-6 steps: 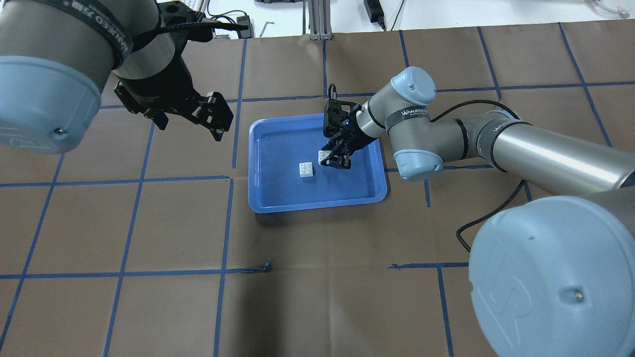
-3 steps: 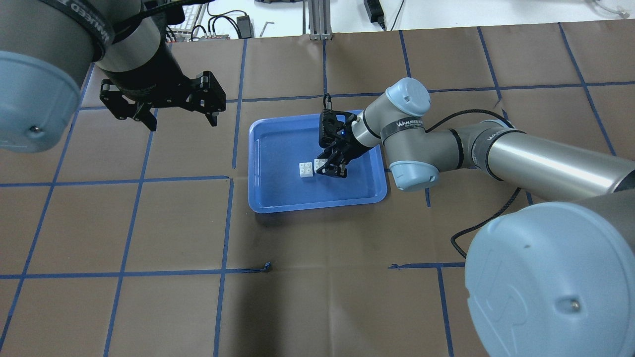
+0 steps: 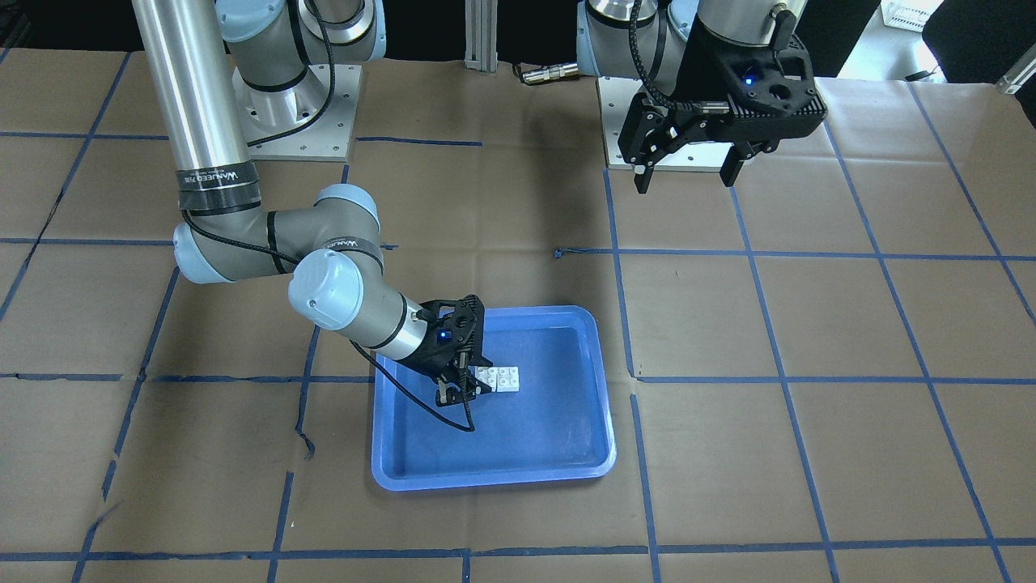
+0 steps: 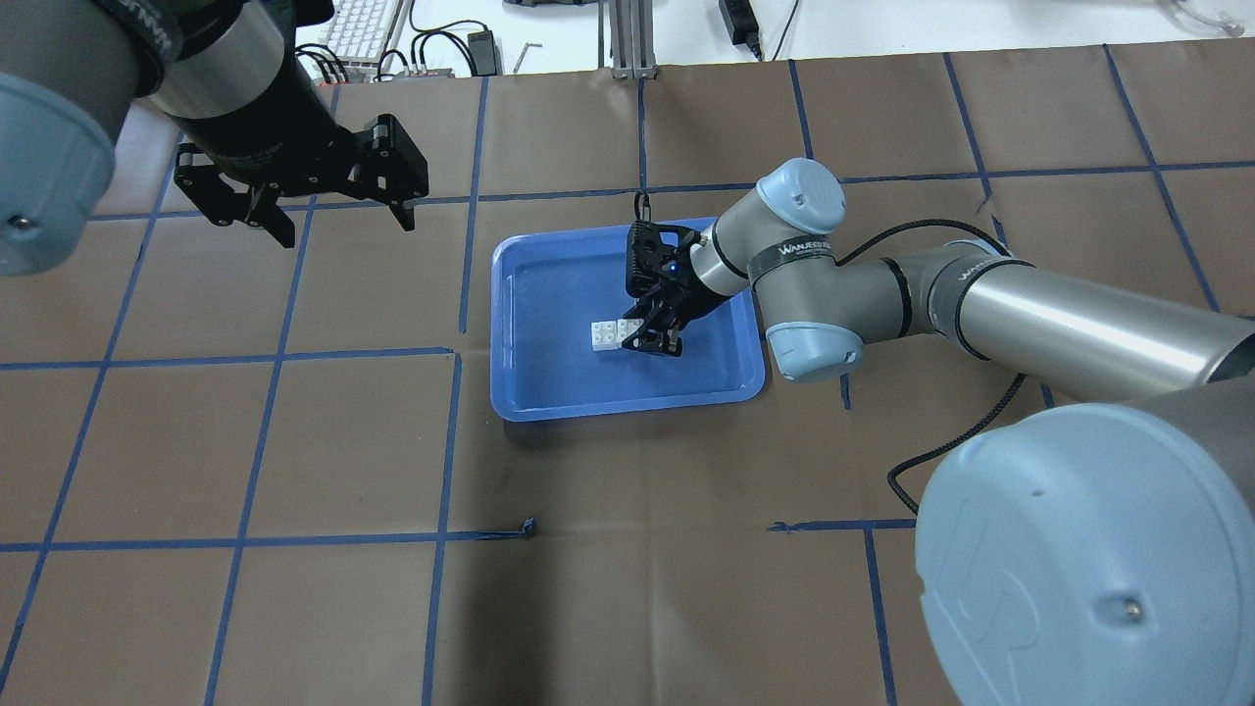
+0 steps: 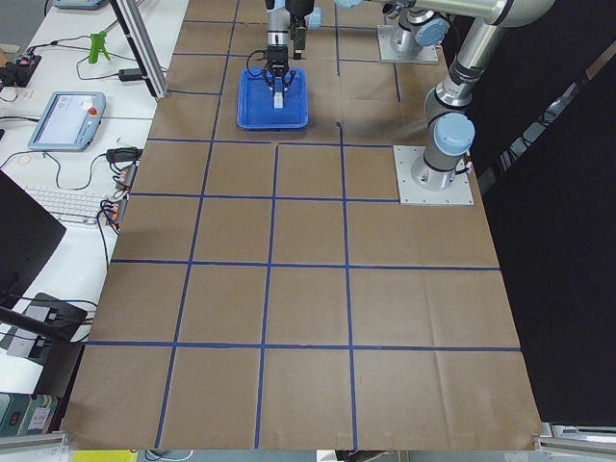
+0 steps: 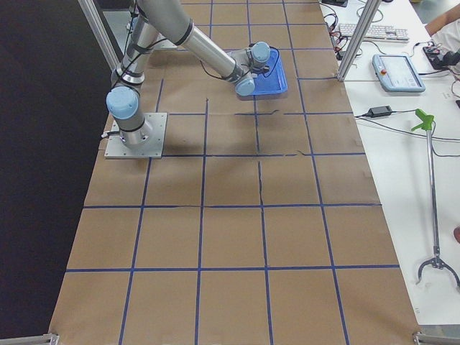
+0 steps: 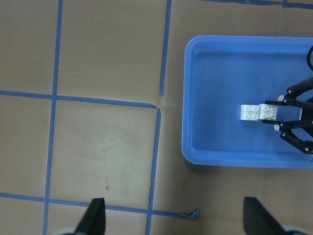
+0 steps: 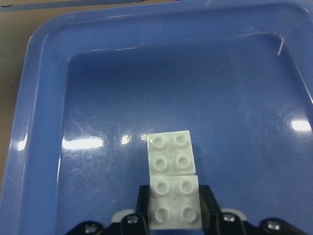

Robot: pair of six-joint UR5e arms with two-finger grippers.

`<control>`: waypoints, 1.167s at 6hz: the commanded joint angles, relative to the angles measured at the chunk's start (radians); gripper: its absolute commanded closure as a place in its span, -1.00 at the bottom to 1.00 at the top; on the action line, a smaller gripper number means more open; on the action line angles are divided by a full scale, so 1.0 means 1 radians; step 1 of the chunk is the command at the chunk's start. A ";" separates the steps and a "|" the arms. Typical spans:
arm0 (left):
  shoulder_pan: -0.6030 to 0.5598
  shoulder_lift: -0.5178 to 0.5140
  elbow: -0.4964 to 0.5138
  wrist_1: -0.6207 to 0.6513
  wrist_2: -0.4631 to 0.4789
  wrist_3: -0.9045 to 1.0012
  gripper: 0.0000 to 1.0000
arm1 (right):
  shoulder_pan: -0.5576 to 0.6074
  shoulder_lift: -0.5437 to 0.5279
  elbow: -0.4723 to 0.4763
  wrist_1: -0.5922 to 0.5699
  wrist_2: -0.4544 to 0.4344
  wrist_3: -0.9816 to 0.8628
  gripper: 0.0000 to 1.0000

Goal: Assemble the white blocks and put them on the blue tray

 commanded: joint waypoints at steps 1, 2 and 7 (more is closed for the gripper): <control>0.006 -0.002 0.014 -0.014 -0.015 0.110 -0.98 | 0.012 -0.001 0.001 0.000 0.000 0.015 0.45; 0.006 -0.010 0.027 -0.017 -0.016 0.114 -0.98 | 0.015 -0.001 0.001 0.000 -0.001 0.015 0.44; 0.080 -0.001 0.041 -0.066 -0.027 0.132 -0.98 | 0.015 0.007 -0.002 -0.018 0.005 0.010 0.44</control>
